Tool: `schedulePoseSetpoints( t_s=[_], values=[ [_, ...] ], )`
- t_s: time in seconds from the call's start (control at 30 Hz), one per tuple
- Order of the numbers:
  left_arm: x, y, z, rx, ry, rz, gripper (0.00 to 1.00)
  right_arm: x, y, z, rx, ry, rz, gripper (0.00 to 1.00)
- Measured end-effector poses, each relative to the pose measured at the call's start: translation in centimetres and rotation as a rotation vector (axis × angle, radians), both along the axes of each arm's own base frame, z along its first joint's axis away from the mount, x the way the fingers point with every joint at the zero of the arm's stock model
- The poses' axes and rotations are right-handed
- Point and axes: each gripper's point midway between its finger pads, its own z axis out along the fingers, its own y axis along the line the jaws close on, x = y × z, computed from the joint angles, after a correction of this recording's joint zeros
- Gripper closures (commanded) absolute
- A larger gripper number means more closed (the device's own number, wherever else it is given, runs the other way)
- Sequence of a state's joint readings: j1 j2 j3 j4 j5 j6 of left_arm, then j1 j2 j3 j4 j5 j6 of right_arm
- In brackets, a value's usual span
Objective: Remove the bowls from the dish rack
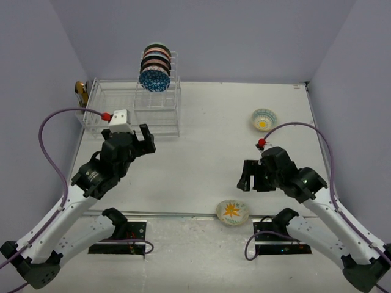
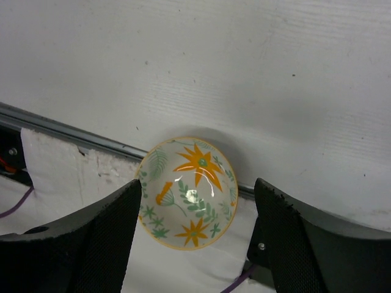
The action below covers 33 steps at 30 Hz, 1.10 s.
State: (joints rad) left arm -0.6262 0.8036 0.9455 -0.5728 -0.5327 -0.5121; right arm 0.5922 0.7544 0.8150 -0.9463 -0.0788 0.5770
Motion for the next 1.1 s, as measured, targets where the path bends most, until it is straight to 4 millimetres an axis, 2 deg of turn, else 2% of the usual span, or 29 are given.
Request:
schedulePoseSetpoints(
  t_s=[0.13,0.37,0.53,0.67,0.8,0.93,0.97,1.0,1.1],
  values=[
    [-0.6,0.5,-1.2,0.029,0.010,-0.010,0.00,-1.7,0.1,-1.5,-0.068,0.082,-0.016,0.26],
    [-1.2,1.0,-2.4,0.071,0.026,-0.031,0.00,-5.4,0.3,-5.3,-0.184,0.253,-0.026,0.35],
    [-1.6,1.0,-3.6,0.087,0.042,-0.049,0.00,-8.1,-0.2,-8.1,-0.257,0.359,-0.034,0.45],
    [-2.0,0.6,-5.0,0.103,0.074,-0.084,0.00,-9.8,-0.1,-9.6,-0.263,0.418,-0.033,0.57],
    [-2.1,0.4,-5.1,0.098,0.078,-0.102,0.00,-10.5,0.7,-10.6,-0.227,0.445,-0.035,0.66],
    [-2.4,0.5,-4.5,0.080,0.053,-0.109,0.00,-10.8,0.9,-11.8,-0.189,0.459,-0.059,0.82],
    [-2.5,0.5,-4.3,0.075,0.045,-0.109,0.00,-10.8,1.1,-11.9,-0.173,0.456,-0.068,0.92],
    [-2.6,0.6,-4.1,0.072,0.040,-0.109,0.00,-10.6,1.3,-11.8,-0.156,0.451,-0.073,0.99],
    [-2.7,0.7,-3.8,0.063,0.026,-0.109,0.00,-10.2,2.1,-11.2,-0.099,0.429,-0.088,1.00]
  ],
)
